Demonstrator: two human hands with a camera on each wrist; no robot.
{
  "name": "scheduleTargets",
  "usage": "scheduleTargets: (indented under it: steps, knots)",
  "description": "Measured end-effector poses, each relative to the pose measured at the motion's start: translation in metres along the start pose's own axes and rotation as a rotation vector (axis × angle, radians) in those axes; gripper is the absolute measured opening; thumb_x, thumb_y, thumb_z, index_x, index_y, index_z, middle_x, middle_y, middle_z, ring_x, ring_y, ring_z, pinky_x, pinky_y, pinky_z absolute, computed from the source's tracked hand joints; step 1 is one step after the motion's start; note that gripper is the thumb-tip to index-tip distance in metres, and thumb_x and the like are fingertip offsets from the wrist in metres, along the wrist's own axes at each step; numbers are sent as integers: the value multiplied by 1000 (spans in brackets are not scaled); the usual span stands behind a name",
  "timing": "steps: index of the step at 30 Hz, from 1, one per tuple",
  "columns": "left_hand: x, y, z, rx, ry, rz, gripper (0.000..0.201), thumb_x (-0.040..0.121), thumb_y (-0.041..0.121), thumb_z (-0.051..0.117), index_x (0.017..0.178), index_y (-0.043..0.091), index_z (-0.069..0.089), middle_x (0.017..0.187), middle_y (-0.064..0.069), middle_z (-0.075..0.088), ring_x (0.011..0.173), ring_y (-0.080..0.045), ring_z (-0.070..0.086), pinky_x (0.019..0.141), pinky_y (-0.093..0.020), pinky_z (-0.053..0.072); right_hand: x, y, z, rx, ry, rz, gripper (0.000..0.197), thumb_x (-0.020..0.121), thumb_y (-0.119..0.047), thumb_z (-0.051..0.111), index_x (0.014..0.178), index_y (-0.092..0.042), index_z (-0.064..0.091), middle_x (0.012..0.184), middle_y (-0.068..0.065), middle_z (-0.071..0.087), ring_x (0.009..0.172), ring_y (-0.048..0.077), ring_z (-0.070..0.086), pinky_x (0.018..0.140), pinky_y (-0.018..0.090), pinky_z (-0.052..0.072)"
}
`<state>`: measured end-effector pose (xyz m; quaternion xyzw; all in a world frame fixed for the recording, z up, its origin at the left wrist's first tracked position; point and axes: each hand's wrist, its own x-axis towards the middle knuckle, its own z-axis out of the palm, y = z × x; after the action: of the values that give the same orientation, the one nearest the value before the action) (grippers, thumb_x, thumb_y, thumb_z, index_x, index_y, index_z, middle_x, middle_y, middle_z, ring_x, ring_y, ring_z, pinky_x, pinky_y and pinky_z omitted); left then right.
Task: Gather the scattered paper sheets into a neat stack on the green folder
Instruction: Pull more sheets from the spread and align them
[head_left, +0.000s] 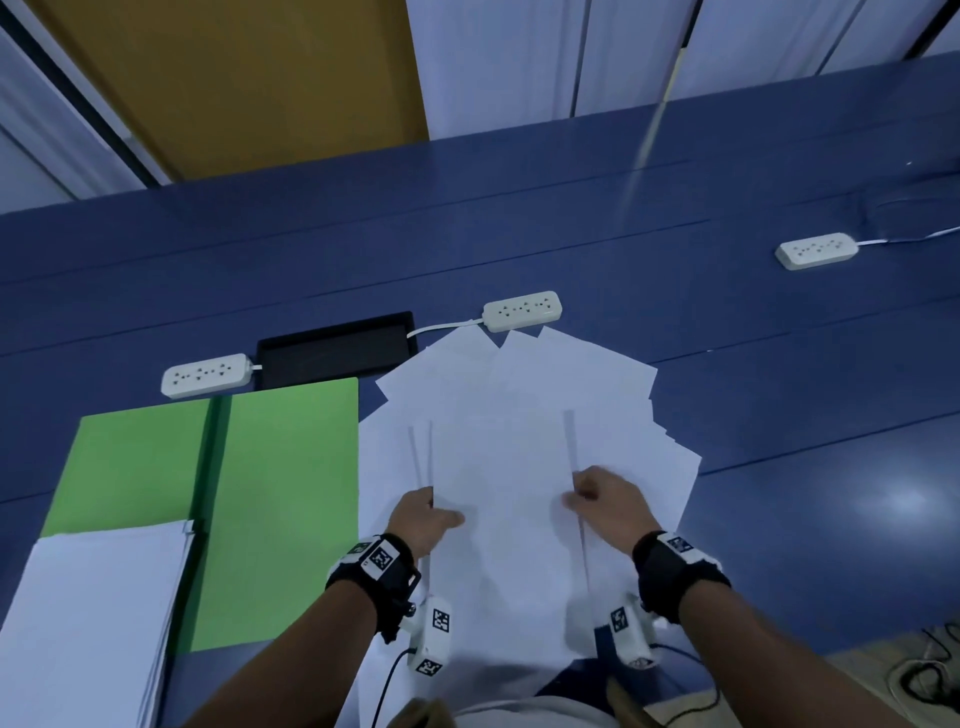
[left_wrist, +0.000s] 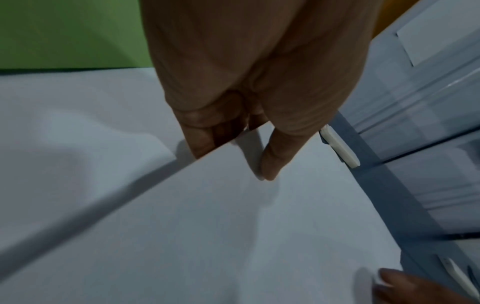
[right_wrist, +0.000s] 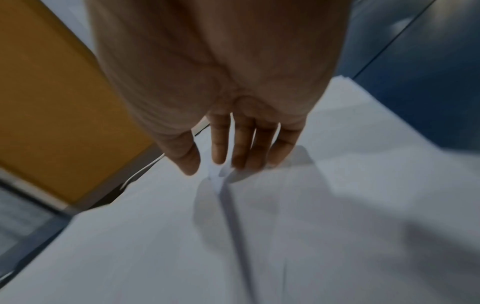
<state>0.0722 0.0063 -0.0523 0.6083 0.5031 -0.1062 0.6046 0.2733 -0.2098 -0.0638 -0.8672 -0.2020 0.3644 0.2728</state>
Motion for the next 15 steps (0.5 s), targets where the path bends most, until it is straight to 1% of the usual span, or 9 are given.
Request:
scheduleTargets:
  steps: [1, 3, 5, 6, 7, 8, 10, 12, 15]
  knots:
    - [1, -2, -1, 40, 3, 1, 13, 90, 7, 75, 87, 16, 66, 76, 2, 65, 68, -15, 59, 63, -28, 47, 7, 1, -14, 11, 103, 7, 15, 92, -29, 75, 99, -20, 66, 95, -1, 64, 93, 24, 61, 70, 23, 40]
    - [6, -6, -6, 68, -19, -23, 9, 91, 8, 73, 93, 15, 68, 79, 1, 66, 72, -17, 61, 66, -29, 51, 27, 10, -45, -10, 271, 80, 40, 88, -28, 80, 123, -17, 66, 124, 9, 63, 116, 32, 60, 89, 31, 45]
    - [9, -7, -9, 72, -51, -36, 13, 91, 10, 73, 103, 12, 71, 93, -6, 73, 84, -25, 68, 81, -39, 59, 38, 20, -71, -132, 292, 207, 64, 84, -35, 82, 140, -21, 55, 146, 15, 49, 133, 40, 49, 106, 48, 46]
    - [9, -6, -11, 70, -59, -42, 15, 91, 12, 73, 106, 13, 72, 96, -7, 74, 87, -27, 69, 87, -43, 60, 43, 25, -81, -206, 263, 252, 73, 83, -39, 83, 145, -23, 50, 152, 15, 44, 138, 42, 44, 110, 55, 43]
    - [9, -5, -11, 78, -63, -47, 16, 92, 14, 73, 108, 13, 72, 96, -6, 74, 89, -28, 70, 88, -44, 60, 46, 30, -89, -287, 231, 289, 79, 82, -43, 84, 148, -23, 45, 155, 15, 40, 141, 43, 40, 112, 58, 40]
    - [11, -5, -10, 89, -58, -47, 19, 92, 16, 72, 111, 13, 71, 95, -5, 73, 89, -28, 70, 84, -42, 60, 48, 34, -95, -367, 201, 324, 82, 82, -46, 84, 149, -22, 43, 156, 15, 39, 143, 43, 37, 113, 59, 38]
    - [13, -6, -9, 123, -45, -33, 22, 93, 20, 71, 115, 12, 70, 95, -4, 71, 87, -26, 67, 74, -33, 56, 52, 42, -100, -427, 171, 378, 81, 81, -51, 84, 145, -21, 43, 150, 15, 48, 144, 42, 37, 113, 58, 37]
    - [14, -6, -7, 163, -29, -23, 25, 95, 20, 70, 119, 13, 68, 104, -4, 72, 92, -26, 66, 73, -29, 52, 59, 52, -102, -408, 134, 401, 76, 76, -56, 85, 135, -25, 49, 140, 12, 59, 140, 40, 42, 113, 58, 40]
    - [14, -8, -6, 174, -22, -10, 28, 96, 21, 69, 123, 13, 66, 113, -4, 71, 98, -24, 65, 72, -28, 51, 78, 85, -101, -496, 66, 401, 67, 67, -74, 74, 116, -30, 61, 137, 11, 60, 133, 39, 47, 110, 55, 42]
